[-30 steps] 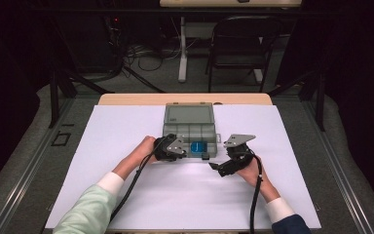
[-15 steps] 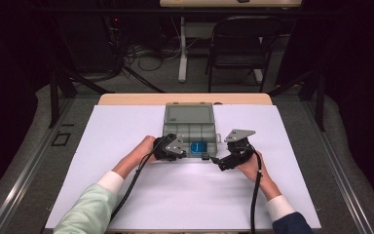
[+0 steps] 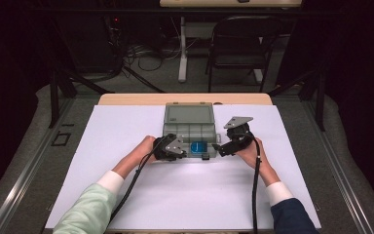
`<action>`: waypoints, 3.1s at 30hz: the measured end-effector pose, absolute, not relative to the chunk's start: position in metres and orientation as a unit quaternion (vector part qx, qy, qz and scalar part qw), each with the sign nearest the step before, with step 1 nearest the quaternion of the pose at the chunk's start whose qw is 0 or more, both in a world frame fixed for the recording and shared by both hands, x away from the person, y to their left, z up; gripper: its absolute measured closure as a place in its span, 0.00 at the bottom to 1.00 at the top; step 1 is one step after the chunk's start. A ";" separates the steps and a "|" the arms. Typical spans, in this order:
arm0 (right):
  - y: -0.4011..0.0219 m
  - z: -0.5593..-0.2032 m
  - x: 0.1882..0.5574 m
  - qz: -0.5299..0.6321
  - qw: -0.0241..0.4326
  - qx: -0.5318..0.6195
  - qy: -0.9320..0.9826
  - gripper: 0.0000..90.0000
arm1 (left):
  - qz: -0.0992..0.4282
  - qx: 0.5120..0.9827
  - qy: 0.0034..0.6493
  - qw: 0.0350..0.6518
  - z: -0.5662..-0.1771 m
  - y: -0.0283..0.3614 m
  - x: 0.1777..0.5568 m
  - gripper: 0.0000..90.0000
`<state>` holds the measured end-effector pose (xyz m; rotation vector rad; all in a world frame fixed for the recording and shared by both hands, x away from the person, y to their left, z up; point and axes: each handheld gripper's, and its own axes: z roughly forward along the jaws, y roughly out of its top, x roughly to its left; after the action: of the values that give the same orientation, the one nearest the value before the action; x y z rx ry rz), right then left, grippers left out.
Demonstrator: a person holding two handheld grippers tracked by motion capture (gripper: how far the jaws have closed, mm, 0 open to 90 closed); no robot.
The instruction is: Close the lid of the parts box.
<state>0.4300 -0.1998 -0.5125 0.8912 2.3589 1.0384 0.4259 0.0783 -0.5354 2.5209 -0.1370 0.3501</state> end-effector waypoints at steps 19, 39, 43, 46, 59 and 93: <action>-0.206 -0.509 0.473 0.370 0.209 0.351 0.834 0.32 | 0.125 0.946 -0.054 0.296 -0.536 0.079 0.427 0.95; -0.202 -0.528 0.513 0.341 0.195 0.371 0.842 1.00 | 0.123 0.946 -0.054 0.294 -0.536 0.078 0.428 0.95; -0.199 -0.533 0.521 0.329 0.189 0.374 0.846 1.00 | 0.121 0.947 -0.054 0.292 -0.536 0.078 0.428 0.95; -0.197 -0.536 0.528 0.325 0.184 0.374 0.849 1.00 | 0.120 0.948 -0.053 0.291 -0.536 0.078 0.428 0.95; -0.192 -0.548 0.537 0.313 0.176 0.372 0.856 1.00 | 0.113 0.949 -0.066 0.288 -0.535 0.077 0.430 0.96; -0.194 -0.557 0.546 0.344 0.179 0.392 0.834 1.00 | 0.098 0.950 -0.099 0.280 -0.535 0.076 0.438 0.96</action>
<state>0.5458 -0.1945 -0.5566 1.1080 2.3592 0.9740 0.4381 0.0763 -0.5345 2.5460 -0.2666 0.2623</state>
